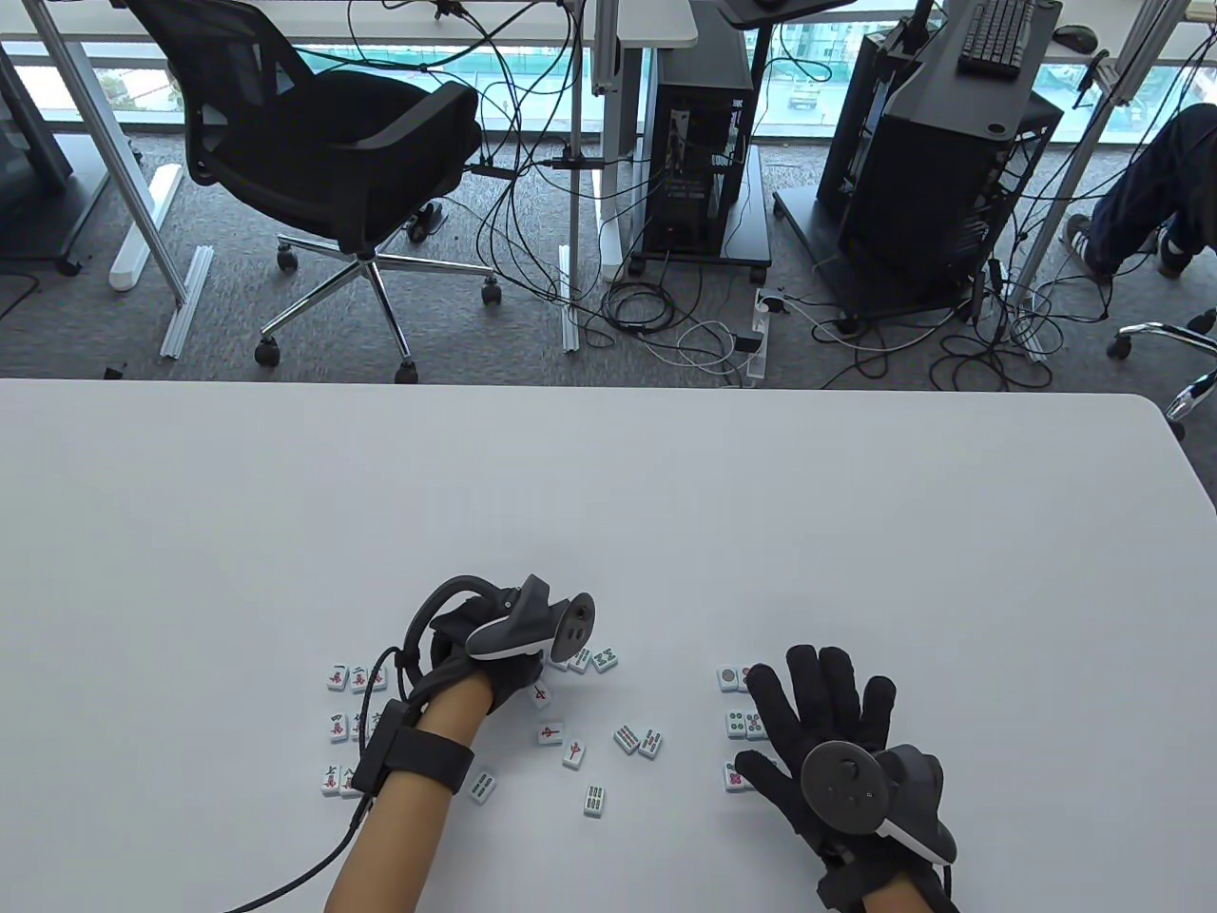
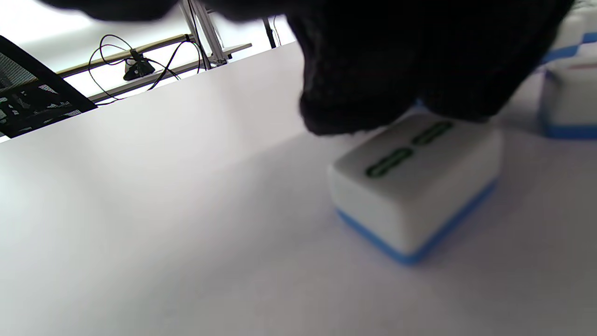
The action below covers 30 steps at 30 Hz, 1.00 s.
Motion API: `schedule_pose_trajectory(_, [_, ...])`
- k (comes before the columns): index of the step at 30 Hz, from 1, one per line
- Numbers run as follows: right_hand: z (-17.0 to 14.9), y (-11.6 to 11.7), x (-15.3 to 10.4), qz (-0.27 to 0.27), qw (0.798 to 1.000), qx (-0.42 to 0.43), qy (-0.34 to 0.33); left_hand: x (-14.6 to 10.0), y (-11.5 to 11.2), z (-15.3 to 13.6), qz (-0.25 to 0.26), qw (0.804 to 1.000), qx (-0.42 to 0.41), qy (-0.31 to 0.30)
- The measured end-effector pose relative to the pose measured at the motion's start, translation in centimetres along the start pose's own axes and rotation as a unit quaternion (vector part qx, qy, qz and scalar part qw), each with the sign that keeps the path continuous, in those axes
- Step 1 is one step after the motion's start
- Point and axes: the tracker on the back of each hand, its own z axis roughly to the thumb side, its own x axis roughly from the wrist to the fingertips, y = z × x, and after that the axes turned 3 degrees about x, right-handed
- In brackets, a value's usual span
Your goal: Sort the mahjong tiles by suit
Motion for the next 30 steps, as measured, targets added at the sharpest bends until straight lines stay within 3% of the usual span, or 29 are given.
schedule_pose_trajectory(8, [-0.1,0.0,0.1,-0.002,1.000,0.003,-0.001,-3.0,1.4,-3.8,0.043,0.998,-0.040,0.022])
schedule_pose_trajectory(13, [0.0,0.1,0.0,0.000,1.000,-0.001,-0.002,-5.8,0.3,-6.3,0.030,0.998,-0.021,0.041])
schedule_pose_trajectory(21, [0.2,0.2,0.0,-0.001,1.000,-0.010,-0.005,-7.1,-2.9,-6.2,0.000,0.999,-0.001,0.046])
schedule_pose_trajectory(30, [0.3,0.3,0.0,-0.001,1.000,-0.009,-0.005,-6.5,-3.4,-5.1,-0.007,0.999,0.013,0.038])
